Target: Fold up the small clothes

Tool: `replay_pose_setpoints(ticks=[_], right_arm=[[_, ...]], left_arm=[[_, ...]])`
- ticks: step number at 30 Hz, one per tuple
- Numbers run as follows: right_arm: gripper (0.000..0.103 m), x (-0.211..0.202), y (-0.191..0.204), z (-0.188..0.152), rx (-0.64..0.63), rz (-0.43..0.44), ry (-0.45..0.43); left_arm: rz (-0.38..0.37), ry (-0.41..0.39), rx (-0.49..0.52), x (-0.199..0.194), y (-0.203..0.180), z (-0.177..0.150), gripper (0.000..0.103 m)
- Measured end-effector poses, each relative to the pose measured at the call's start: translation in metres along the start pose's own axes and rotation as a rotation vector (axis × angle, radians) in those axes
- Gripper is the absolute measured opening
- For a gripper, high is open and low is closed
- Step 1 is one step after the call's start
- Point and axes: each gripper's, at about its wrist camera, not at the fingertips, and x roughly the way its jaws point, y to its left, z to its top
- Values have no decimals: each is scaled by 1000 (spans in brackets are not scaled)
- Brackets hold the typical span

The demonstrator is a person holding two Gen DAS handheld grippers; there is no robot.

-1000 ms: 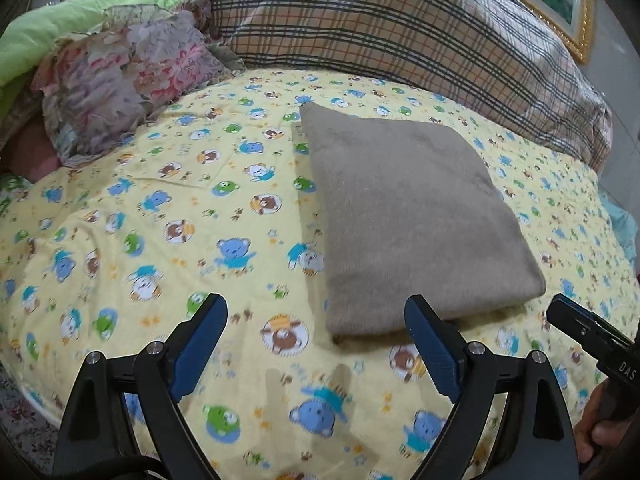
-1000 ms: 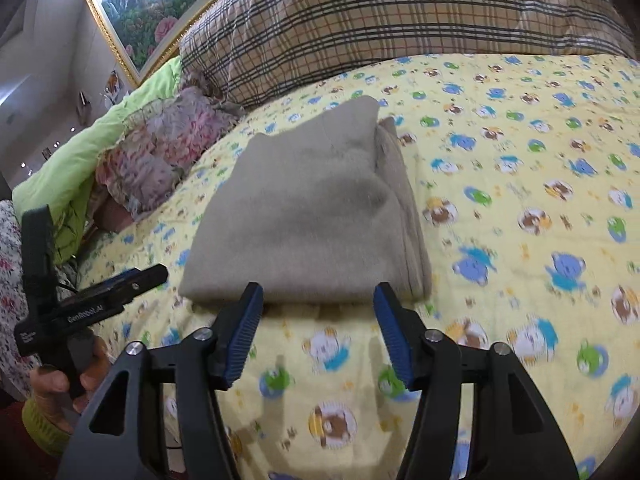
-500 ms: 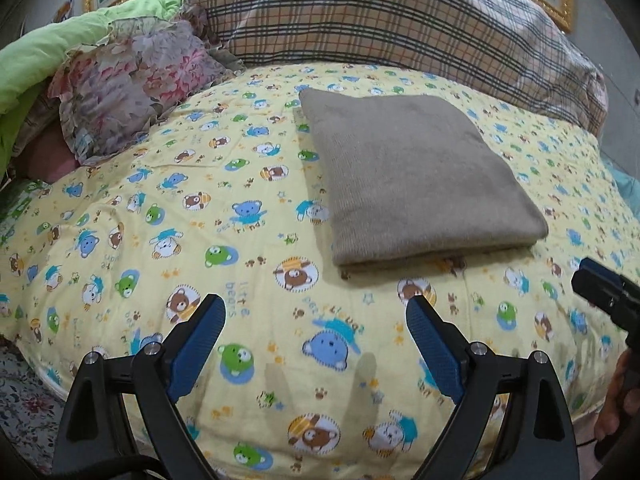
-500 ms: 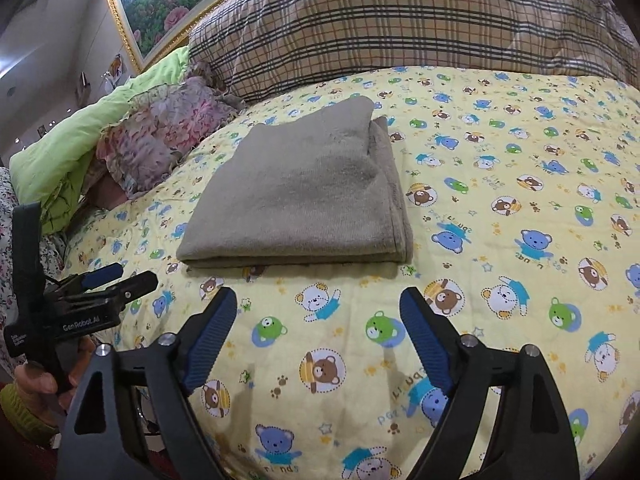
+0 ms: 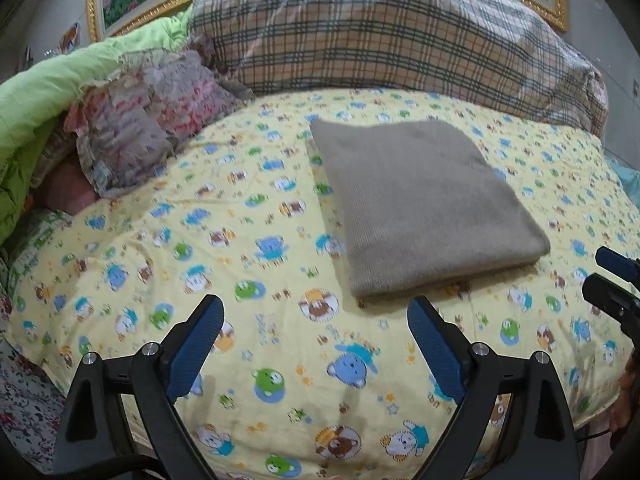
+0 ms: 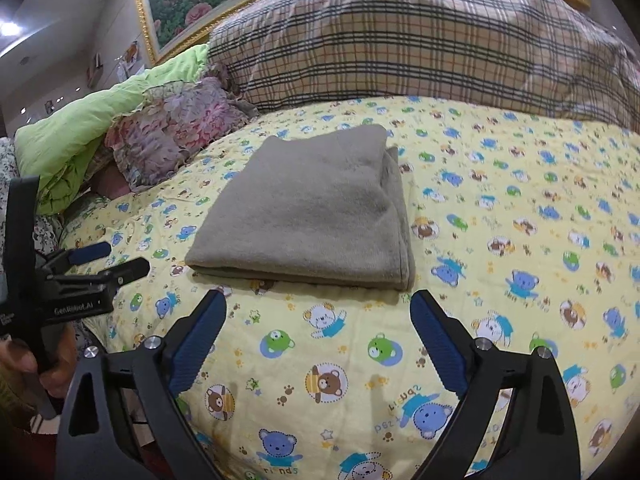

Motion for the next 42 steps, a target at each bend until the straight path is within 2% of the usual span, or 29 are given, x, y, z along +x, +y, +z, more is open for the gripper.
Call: replay_pose_setpoints(ticks=[5, 10, 25, 42], right_arm=[[103, -8, 8, 15, -52, -3, -35], [103, 5, 11, 17, -83, -19, -20], [103, 52, -3, 2, -25, -27, 15], [103, 68, 8, 11, -52, 3, 22]], left_arm=[[14, -37, 2, -7, 0, 10, 97], [-2, -12, 10, 5, -5, 11, 97], [13, 3, 30, 51, -17, 1, 97], [-15, -1, 15, 55, -15, 9, 98]])
